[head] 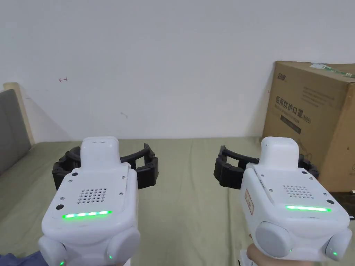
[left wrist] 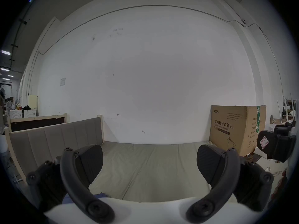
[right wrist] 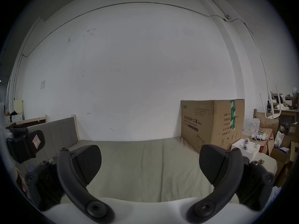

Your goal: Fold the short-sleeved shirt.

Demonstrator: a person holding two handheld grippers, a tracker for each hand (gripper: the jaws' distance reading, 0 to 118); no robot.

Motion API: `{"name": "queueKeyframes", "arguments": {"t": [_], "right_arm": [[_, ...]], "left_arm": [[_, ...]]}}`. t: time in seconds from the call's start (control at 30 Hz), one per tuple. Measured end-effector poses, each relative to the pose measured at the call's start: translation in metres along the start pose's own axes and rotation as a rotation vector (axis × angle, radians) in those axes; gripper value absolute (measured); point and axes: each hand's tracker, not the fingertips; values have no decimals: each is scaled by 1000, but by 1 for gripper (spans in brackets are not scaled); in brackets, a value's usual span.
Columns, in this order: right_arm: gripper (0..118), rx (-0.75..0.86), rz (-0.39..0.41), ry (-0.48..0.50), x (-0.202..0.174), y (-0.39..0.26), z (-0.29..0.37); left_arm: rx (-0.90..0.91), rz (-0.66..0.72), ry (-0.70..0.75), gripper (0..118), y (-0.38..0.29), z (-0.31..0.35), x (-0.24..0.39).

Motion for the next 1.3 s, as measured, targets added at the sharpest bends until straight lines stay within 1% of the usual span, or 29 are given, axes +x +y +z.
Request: {"name": "queueKeyframes", "arguments": {"t": [0.87,1.3], "right_arm": [[118,-17,7,-3,0,-4,-2],[118,-1,-6,-4,-1,-1,-2]], "left_arm": [[-8,-11,-26,116,-4,-1,1],[-9,-15,-41,116,-3,-1,2]]}}
